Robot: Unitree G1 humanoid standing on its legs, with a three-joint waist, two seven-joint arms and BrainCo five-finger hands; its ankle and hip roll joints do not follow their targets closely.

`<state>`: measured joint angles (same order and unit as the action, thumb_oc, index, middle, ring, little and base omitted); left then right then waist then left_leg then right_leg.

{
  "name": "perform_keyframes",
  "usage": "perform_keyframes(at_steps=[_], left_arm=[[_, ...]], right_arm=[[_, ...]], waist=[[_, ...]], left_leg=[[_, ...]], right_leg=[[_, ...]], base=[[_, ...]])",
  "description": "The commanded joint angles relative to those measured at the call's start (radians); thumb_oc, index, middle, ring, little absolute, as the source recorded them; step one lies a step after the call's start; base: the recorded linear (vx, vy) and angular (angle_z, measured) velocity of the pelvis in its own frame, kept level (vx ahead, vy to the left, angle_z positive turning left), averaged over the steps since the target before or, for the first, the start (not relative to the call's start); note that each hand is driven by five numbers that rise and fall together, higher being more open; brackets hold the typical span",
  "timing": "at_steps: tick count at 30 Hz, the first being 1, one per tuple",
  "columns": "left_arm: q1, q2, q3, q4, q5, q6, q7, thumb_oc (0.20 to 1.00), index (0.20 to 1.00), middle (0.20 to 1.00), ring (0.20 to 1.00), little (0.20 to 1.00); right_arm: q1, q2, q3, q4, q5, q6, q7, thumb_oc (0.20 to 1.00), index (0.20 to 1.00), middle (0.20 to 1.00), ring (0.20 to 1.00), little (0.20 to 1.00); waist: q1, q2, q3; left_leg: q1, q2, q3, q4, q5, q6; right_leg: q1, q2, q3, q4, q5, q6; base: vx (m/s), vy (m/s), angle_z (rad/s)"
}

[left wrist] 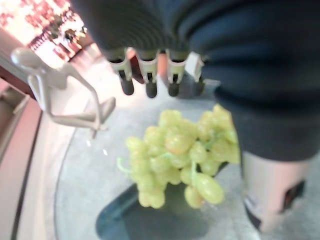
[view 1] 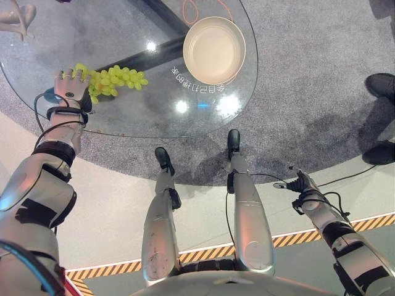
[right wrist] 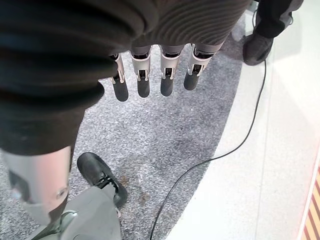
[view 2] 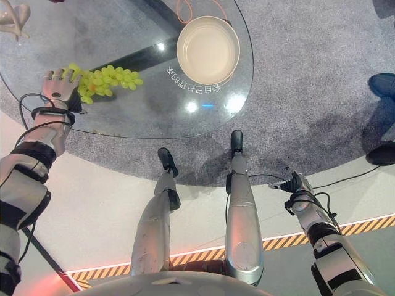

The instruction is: Pick up fruits into the plate

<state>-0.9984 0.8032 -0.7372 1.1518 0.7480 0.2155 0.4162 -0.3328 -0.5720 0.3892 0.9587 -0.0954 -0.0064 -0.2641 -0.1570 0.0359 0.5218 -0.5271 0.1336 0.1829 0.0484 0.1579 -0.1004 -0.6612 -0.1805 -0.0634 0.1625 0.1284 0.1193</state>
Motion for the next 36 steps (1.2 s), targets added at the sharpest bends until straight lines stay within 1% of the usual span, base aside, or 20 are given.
perform_keyframes(at_steps=[1,3,5,8,11,14,23,26,31,33,34,36], left_arm=[[-0.013,0.097,0.088,0.050,-0.012,0.089,0.099,1.000,1.000,1.000,1.000,1.000],[-0.016,0.091,0.112,0.060,-0.051,0.081,0.129,1.000,1.000,1.000,1.000,1.000],[-0.022,0.083,0.141,0.063,-0.100,0.097,0.199,1.000,1.000,1.000,1.000,1.000],[-0.042,0.078,0.167,0.060,-0.136,0.117,0.237,1.000,1.000,1.000,1.000,1.000],[-0.065,0.075,0.188,0.064,-0.159,0.102,0.272,1.000,1.000,1.000,1.000,1.000],[-0.086,0.074,0.190,0.065,-0.158,0.082,0.279,1.000,1.000,1.000,1.000,1.000],[-0.130,0.069,0.150,0.071,-0.104,0.014,0.245,1.000,1.000,1.000,1.000,1.000],[-0.142,0.066,0.125,0.087,-0.077,-0.034,0.214,1.000,1.000,1.000,1.000,1.000],[-0.150,0.061,0.071,0.107,-0.071,-0.101,0.136,1.000,1.000,1.000,1.000,1.000],[-0.152,0.062,0.052,0.102,-0.078,-0.107,0.096,1.000,1.000,1.000,1.000,1.000],[-0.156,0.064,0.037,0.101,-0.080,-0.111,0.059,1.000,1.000,1.000,1.000,1.000],[-0.152,0.066,0.022,0.097,-0.089,-0.106,0.023,1.000,1.000,1.000,1.000,1.000]], right_arm=[[0.047,-0.045,0.015,-0.031,0.038,0.007,-0.025,1.000,1.000,1.000,1.000,1.000],[0.049,-0.044,0.019,-0.032,0.035,0.006,-0.026,1.000,1.000,1.000,1.000,1.000],[0.050,-0.041,0.027,-0.040,0.034,0.011,-0.025,1.000,1.000,1.000,1.000,1.000],[0.054,-0.036,0.034,-0.042,0.037,0.004,-0.028,1.000,1.000,1.000,1.000,1.000],[0.054,-0.029,0.041,-0.043,0.042,0.001,-0.030,1.000,1.000,1.000,1.000,1.000],[0.062,-0.026,0.047,-0.046,0.049,-0.006,-0.037,1.000,1.000,1.000,1.000,1.000],[0.064,-0.024,0.046,-0.061,0.050,-0.008,-0.051,1.000,1.000,1.000,1.000,1.000],[0.060,-0.026,0.044,-0.064,0.051,-0.009,-0.054,1.000,1.000,1.000,1.000,1.000],[0.056,-0.036,0.037,-0.073,0.049,-0.008,-0.057,1.000,1.000,1.000,1.000,1.000],[0.055,-0.041,0.035,-0.078,0.051,-0.011,-0.059,1.000,1.000,1.000,1.000,1.000],[0.055,-0.044,0.032,-0.085,0.051,-0.008,-0.061,1.000,1.000,1.000,1.000,1.000],[0.058,-0.050,0.027,-0.098,0.052,-0.006,-0.063,1.000,1.000,1.000,1.000,1.000]], waist=[[-0.022,-0.038,-0.002],[-0.023,-0.041,-0.002],[-0.024,-0.047,-0.002],[-0.025,-0.055,-0.002],[-0.026,-0.066,-0.002],[-0.027,-0.074,-0.002],[-0.039,-0.086,-0.002],[-0.044,-0.088,-0.002],[-0.055,-0.082,-0.002],[-0.058,-0.080,-0.002],[-0.060,-0.078,-0.002],[-0.063,-0.076,-0.002]], left_leg=[[-0.113,-0.106,0.014,0.196,-0.160,0.038],[-0.127,-0.106,0.015,0.203,-0.160,0.038],[-0.137,-0.105,0.013,0.209,-0.160,0.039],[-0.145,-0.104,0.013,0.214,-0.161,0.040],[-0.154,-0.103,0.013,0.222,-0.164,0.040],[-0.159,-0.102,0.013,0.228,-0.169,0.041],[-0.169,-0.096,0.021,0.243,-0.180,0.042],[-0.175,-0.095,0.025,0.249,-0.182,0.042],[-0.184,-0.096,0.031,0.255,-0.186,0.044],[-0.189,-0.096,0.034,0.259,-0.187,0.044],[-0.191,-0.096,0.036,0.259,-0.188,0.044],[-0.193,-0.098,0.038,0.261,-0.189,0.045]], right_leg=[[-0.021,0.080,-0.024,0.076,-0.109,-0.032],[-0.033,0.083,-0.022,0.081,-0.111,-0.034],[-0.043,0.087,-0.018,0.090,-0.114,-0.036],[-0.050,0.089,-0.014,0.095,-0.115,-0.036],[-0.058,0.092,-0.011,0.099,-0.115,-0.037],[-0.063,0.093,-0.010,0.103,-0.115,-0.036],[-0.074,0.092,-0.009,0.106,-0.107,-0.030],[-0.081,0.090,-0.007,0.106,-0.102,-0.028],[-0.095,0.086,-0.001,0.106,-0.094,-0.025],[-0.101,0.085,0.002,0.105,-0.090,-0.023],[-0.102,0.084,0.004,0.103,-0.090,-0.022],[-0.105,0.083,0.007,0.101,-0.086,-0.021]], base=[[0.01,0.041,0.01],[0.00,0.035,0.00],[0.00,0.000,0.00],[0.00,0.000,0.00],[0.00,0.000,0.00],[0.01,-0.009,0.02],[0.00,0.000,0.00],[0.00,0.000,0.00],[0.01,0.021,0.00],[0.02,0.029,-0.04],[0.02,0.032,-0.02],[0.03,0.030,0.00]])
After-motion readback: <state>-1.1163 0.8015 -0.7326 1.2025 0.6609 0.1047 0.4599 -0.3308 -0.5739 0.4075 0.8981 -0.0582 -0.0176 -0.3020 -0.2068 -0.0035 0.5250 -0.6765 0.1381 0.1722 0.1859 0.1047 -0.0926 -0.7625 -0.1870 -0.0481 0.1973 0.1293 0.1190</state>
